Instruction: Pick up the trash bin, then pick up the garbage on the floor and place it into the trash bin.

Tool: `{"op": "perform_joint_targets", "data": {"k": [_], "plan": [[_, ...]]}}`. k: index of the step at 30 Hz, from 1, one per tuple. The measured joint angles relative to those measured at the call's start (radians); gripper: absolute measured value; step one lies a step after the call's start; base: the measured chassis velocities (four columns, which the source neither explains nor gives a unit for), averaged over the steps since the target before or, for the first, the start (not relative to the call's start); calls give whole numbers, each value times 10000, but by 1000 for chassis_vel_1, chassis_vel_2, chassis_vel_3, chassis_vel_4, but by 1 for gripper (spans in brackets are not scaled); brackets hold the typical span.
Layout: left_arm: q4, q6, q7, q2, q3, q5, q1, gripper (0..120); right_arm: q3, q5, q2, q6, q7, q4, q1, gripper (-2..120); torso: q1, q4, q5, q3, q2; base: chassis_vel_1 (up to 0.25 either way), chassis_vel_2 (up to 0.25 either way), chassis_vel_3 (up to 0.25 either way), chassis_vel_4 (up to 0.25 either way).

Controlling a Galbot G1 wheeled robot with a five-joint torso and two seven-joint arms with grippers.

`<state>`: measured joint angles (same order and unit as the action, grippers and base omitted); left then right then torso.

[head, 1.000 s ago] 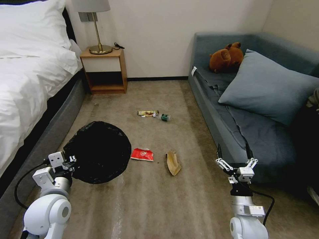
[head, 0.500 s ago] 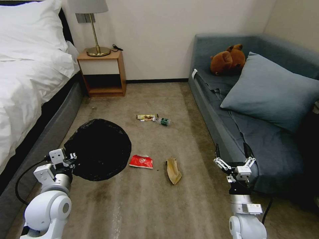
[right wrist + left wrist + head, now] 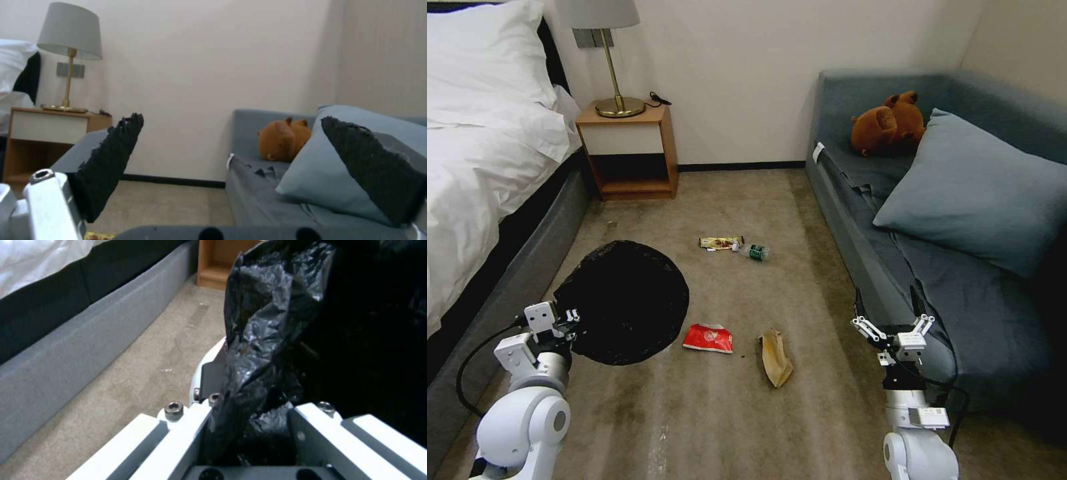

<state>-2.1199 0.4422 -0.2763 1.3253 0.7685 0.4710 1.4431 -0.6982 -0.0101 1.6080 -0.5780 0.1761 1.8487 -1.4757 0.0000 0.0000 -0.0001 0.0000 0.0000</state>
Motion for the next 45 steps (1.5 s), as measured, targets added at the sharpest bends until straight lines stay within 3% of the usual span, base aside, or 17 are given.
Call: {"op": "perform_joint_targets", "data": {"k": [22, 35, 36, 37, 39, 42, 44, 45], "plan": [[-360, -384, 184, 286, 46, -286, 340, 1, -41, 56, 0, -222, -14, -25, -196, 99, 0, 0, 1, 0, 0, -60, 67, 72, -62], [-129, -487, 171, 528, -8, -404, 241, 1, 14, 86, -74, -153, -138, -174, 50, 100, 0, 0, 0, 0, 0, -57, 60, 60, -68], [-15, -516, 163, 579, -21, -435, 184, 1, 63, 251, -120, -153, -169, -261, 163, 100, 0, 0, 1, 0, 0, -62, 59, 67, -58], [163, -545, 128, 632, -25, -444, 104, 1, -8, 1379, -178, -543, -91, -545, 459, 100, 1, 0, 0, 1, 0, -48, 55, 34, -51], [234, -545, 125, 672, -25, -440, 47, 1, 214, 1571, -318, -526, -69, -721, 636, 100, 1, 0, 1, 0, 0, 0, 0, 0, 0], [355, -543, 117, 710, -51, -445, -52, 1, 557, 1560, -459, -157, -144, -958, 866, 100, 1, 0, 0, 1, 0, 0, 0, 0, 0], [425, -494, 108, 734, -72, -466, -159, 1, 1174, 1511, -695, 799, -682, -1239, 1080, 100, 1, 0, 0, 0, 0, 0, 0, 0, 0], [425, -494, 108, 734, -72, -466, -159, 1, 1174, 1511, -695, 799, -682, -1239, 1080, 100, 1, 0, 0, 0, 0, 0, 0, 0, 0]]}}
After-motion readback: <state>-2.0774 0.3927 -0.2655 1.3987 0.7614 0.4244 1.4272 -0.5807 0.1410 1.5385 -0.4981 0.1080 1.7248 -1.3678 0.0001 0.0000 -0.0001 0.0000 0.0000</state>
